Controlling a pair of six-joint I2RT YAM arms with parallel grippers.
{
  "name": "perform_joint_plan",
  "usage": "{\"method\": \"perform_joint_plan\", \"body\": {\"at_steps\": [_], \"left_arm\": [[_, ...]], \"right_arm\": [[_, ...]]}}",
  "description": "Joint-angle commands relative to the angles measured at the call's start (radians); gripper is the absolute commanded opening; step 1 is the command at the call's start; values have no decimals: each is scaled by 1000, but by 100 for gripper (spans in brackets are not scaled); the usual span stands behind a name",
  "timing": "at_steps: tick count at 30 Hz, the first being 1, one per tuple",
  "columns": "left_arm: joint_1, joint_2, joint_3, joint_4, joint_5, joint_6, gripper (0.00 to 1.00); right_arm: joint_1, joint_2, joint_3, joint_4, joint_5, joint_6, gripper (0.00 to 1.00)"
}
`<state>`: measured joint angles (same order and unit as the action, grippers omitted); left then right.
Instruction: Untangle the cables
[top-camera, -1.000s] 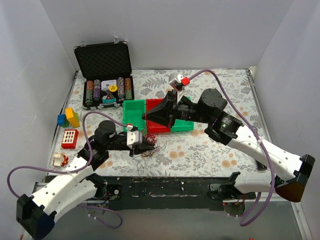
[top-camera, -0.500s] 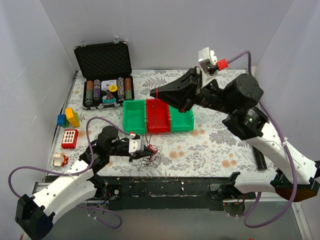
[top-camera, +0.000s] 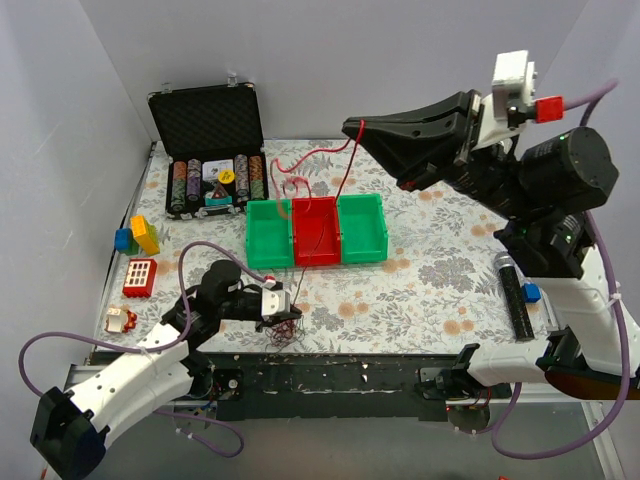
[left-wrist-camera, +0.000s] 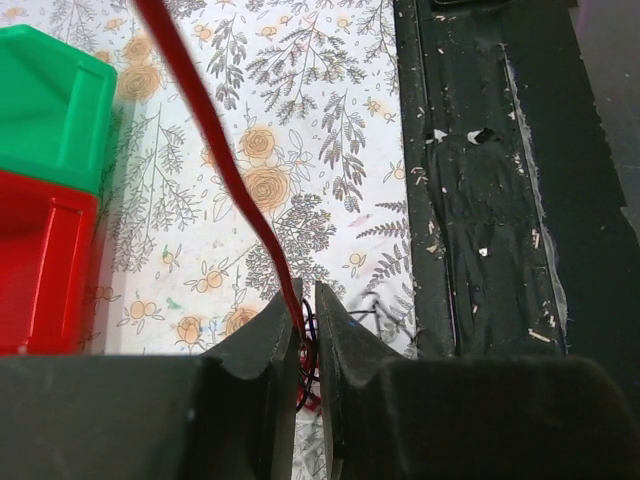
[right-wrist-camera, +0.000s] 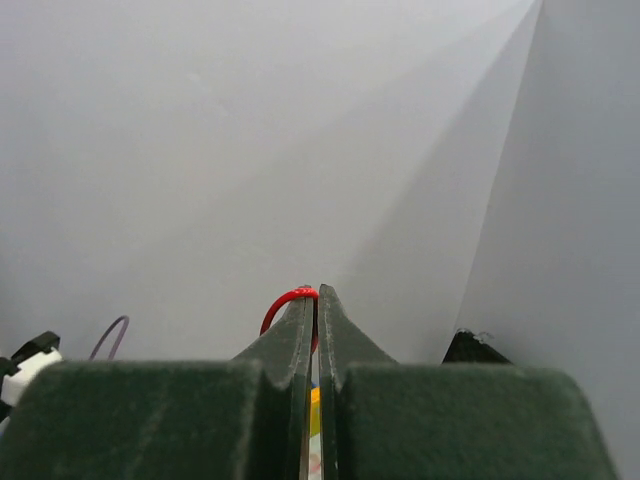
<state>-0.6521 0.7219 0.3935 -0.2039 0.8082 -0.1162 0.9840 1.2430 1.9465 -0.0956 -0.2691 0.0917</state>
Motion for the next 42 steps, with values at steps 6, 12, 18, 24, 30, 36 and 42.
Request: {"method": "perform_joint_plan", "body": {"at_steps": [6, 12, 18, 24, 30, 36, 42], "left_arm": [[-4, -33, -30, -66, -78, 90, 9], [-4, -50, -79, -92, -113, 173, 9], [-4, -36, -73, -72, -138, 164, 7], [-6, -24, 7, -23, -228, 63, 4], [-6, -18, 108, -26, -280, 36, 10], [-3, -13, 188, -64, -285, 42, 34], [-1, -18, 203, -106, -267, 79, 46]], "right_arm": [[4, -34, 158, -7, 235, -188, 1], [4, -59, 221, 16, 373, -282, 1], [4, -94, 123, 28, 465, -308, 1], [4, -116, -88, 69, 596, -369, 1], [2, -88, -283, 161, 706, -463, 1], [-18, -27, -350, 223, 742, -512, 1], [-99, 13, -383, 243, 722, -481, 1]]}}
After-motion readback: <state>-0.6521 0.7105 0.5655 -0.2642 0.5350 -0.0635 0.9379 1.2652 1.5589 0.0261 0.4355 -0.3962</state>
